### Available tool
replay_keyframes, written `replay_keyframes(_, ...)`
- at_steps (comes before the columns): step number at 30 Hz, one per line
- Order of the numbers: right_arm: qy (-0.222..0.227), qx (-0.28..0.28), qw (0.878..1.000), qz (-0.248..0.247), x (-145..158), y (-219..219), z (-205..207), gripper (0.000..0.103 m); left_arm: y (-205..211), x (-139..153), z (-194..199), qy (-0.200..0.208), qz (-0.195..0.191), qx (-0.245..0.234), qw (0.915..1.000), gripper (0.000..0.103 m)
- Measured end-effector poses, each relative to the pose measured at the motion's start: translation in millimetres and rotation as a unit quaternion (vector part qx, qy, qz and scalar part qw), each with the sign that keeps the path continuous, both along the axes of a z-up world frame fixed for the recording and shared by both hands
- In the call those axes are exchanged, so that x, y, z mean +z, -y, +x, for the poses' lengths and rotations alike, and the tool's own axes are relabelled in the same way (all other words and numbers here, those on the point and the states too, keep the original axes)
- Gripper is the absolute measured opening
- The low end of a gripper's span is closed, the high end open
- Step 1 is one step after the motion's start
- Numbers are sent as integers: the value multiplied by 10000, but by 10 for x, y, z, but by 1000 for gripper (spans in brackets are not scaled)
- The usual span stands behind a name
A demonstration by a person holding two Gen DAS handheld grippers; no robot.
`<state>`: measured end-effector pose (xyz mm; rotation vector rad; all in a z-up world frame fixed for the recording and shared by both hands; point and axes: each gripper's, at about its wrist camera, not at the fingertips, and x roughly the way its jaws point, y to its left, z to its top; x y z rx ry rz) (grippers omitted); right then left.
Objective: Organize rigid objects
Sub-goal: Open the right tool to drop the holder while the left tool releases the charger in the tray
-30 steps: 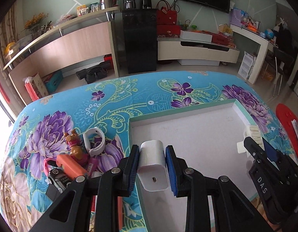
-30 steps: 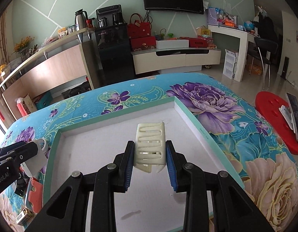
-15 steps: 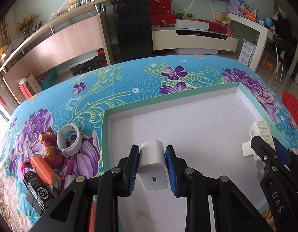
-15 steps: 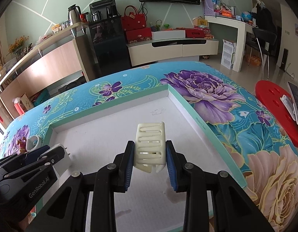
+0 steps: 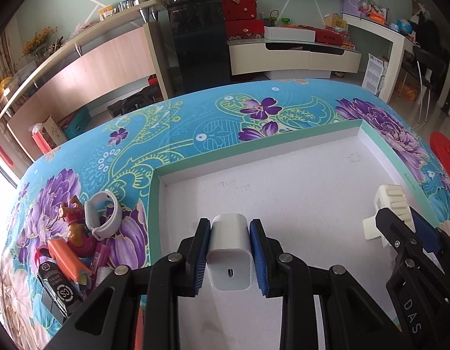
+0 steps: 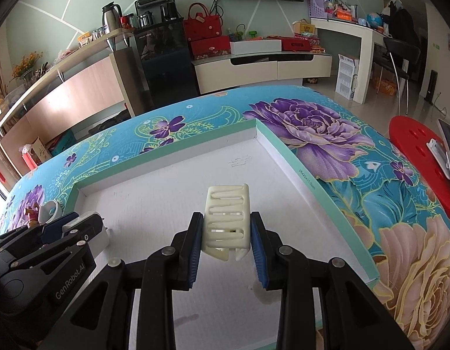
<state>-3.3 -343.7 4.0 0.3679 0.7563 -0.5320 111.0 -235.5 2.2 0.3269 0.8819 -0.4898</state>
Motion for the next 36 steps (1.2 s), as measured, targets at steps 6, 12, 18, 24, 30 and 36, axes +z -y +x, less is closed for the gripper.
replay_keyframes(6,15,-34,10000,-62,22,8,-10,34,6,43,-22,-1,-11,-40,10000,33)
replay_keyframes(12,40,-47,9999,-132,57,-2,-23,39,-63,133,-46,-1,-109,8,9999,41)
replay_keyframes(18,110,-26,9998,-176,108,-19,-37,44,-192,282,-70,164,-205,138,9996,55)
replay_keyframes(24,102,69,9997,-205,158,-55,-36,44,-376,338,-34,322,-184,431,9984,62)
replay_keyframes(30,52,190,9994,-270,200,-113,-21,58,-575,261,43,222,-136,762,9968,63)
replay_keyframes(36,-68,320,9991,-276,192,-164,7,69,-712,222,89,191,-149,955,9951,71)
